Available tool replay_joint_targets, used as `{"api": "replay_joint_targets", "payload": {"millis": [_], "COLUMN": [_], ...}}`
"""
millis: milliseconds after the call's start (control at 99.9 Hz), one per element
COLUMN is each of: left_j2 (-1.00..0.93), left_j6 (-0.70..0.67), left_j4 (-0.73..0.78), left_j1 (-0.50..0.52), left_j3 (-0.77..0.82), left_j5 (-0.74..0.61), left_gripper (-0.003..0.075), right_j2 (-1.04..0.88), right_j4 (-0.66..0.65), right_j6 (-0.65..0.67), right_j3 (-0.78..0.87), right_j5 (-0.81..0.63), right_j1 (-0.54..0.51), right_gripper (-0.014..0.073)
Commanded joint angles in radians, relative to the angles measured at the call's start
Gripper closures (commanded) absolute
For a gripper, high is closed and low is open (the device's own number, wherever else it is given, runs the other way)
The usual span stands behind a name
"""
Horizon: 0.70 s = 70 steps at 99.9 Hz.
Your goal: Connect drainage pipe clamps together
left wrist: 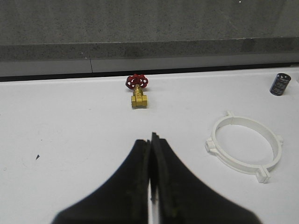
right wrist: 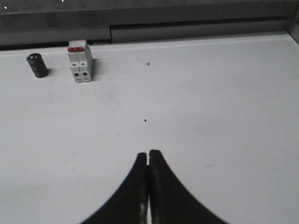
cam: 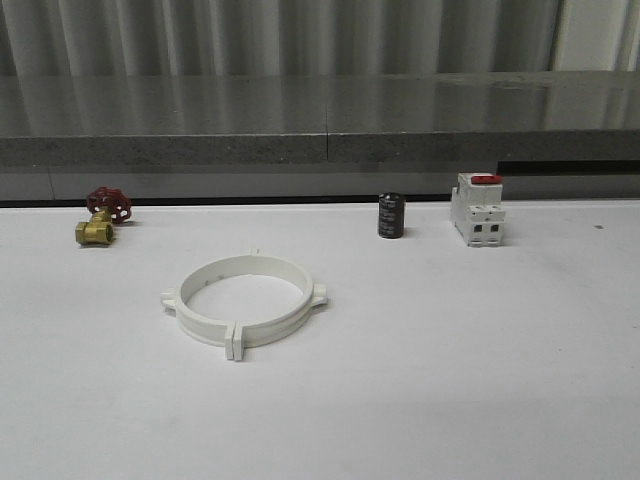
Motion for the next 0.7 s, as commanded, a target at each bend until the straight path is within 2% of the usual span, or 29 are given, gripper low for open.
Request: {"api": "replay_joint_targets", "payload": {"millis": [0,150,350,631,691], "left_j2": [0.005,0.005,0.004,0.004,0.004], "left_j6": [-0.001,-0.001,-0.001,-0.001,-0.001], "left_j4": [-0.019,-0.019,-0.019,-0.019,-0.019], "left_j1": [-0.006,-0.006,-0.006,-0.006,-0.006], "left_j3": [-0.024,-0.024,-0.024,-0.024,-0.024], "left_j5": [-0.071,-0.071,-0.071,-0.074,-0.074], "left_gripper": [0.0741,0.0741,0.0741,0.0741,0.0741], "right_j2": [-0.041,-0.147,-0.227,-0.228,-0.228], "right_j4": [0.002,0.037,0.188,0.194,0.194], "right_j6": [-0.011,-0.039,-0.228,-0.230,-0.230], "right_j3": [0.055,0.195,0.356,0.487,0.492], "right_j5": [-0.188,-0.311,-0.445,-0.680,-0.692], "right_j1": [-0.005,-0.005,-0.005,-0.005,-0.008], "right_gripper": [0.0661,0.0661,0.0661,0.0661,0.0661]}}
